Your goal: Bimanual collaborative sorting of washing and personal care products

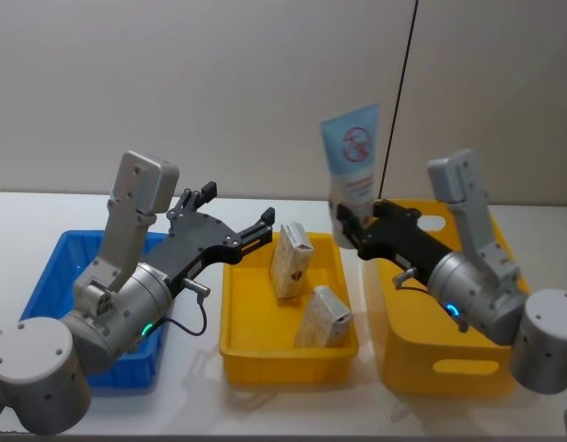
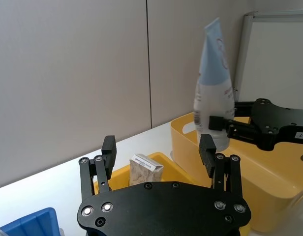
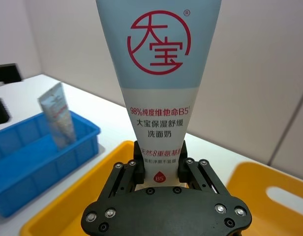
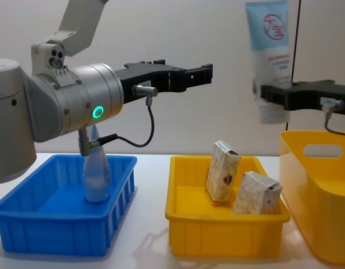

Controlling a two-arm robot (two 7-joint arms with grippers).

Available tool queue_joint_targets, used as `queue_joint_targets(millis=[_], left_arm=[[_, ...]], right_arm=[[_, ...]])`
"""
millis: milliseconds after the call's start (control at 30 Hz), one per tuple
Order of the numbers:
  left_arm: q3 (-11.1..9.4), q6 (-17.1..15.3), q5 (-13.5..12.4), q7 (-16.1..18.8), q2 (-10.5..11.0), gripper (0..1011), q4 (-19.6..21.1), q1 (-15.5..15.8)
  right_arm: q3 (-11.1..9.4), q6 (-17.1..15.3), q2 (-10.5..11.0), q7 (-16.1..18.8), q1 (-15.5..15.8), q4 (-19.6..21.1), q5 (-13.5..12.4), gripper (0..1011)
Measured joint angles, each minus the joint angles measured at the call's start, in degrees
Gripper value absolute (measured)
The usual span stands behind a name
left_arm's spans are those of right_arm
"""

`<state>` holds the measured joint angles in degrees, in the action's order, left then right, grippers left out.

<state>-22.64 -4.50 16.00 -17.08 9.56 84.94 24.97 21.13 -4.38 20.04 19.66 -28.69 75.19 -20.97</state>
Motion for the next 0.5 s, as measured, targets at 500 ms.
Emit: queue_joint_targets(millis=[500], left_arm=[[0.00,0.00,0.00,0.00,0.00,1001,0.00,0.00]], right_arm=[[-5.50,-5.28,0.11,-11.23,6.31,6.02,1.27,216]])
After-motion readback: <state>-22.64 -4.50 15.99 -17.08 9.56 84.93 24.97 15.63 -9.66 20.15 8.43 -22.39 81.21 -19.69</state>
